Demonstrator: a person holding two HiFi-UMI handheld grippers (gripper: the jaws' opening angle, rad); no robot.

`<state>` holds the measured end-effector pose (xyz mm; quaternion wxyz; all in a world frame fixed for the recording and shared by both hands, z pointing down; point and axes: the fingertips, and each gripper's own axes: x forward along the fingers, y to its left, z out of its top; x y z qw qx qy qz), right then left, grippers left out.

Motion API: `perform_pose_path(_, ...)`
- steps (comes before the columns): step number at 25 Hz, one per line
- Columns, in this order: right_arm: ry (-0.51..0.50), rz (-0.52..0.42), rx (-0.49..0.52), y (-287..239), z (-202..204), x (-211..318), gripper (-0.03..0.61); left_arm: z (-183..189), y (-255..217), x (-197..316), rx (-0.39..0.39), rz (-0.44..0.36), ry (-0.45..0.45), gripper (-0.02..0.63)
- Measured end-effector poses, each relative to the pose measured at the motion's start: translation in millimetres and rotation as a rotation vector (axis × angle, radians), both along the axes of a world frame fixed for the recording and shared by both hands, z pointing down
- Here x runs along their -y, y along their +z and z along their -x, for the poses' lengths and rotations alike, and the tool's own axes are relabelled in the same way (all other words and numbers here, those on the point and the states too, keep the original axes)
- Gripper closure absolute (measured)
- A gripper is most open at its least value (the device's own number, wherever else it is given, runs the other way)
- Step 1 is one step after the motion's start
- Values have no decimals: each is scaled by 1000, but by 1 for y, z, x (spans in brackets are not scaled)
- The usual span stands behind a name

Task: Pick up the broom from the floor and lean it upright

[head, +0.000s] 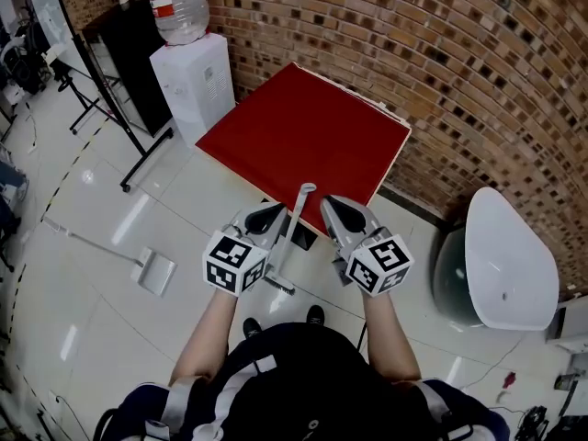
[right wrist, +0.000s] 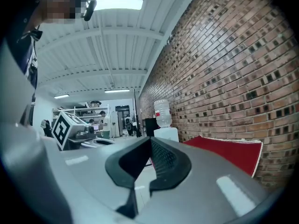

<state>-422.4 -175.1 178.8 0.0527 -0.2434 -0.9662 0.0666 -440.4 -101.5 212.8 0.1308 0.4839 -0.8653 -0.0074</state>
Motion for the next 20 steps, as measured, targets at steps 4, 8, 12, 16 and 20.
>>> perform_pose_path(4,4,-14,10,-7,0,-1,572,-2,-12,1,-8,-16,13,614)
perform_pose_path(8,2,-28,16,-12,-1,-3,574,-5,-19,1,0,-22,29,614)
perform_pose_path(12,-7,-38,18,-16,0,-4,574,-5,-22,1,2,-19,33,614)
perform_pose_path(16,-13,-45,22,-19,0,-4,574,-5,-20,2,1,-15,34,614)
perform_pose_path(20,-17,-50,27,-21,-3,-2,574,-7,-20,4,1,-12,38,614)
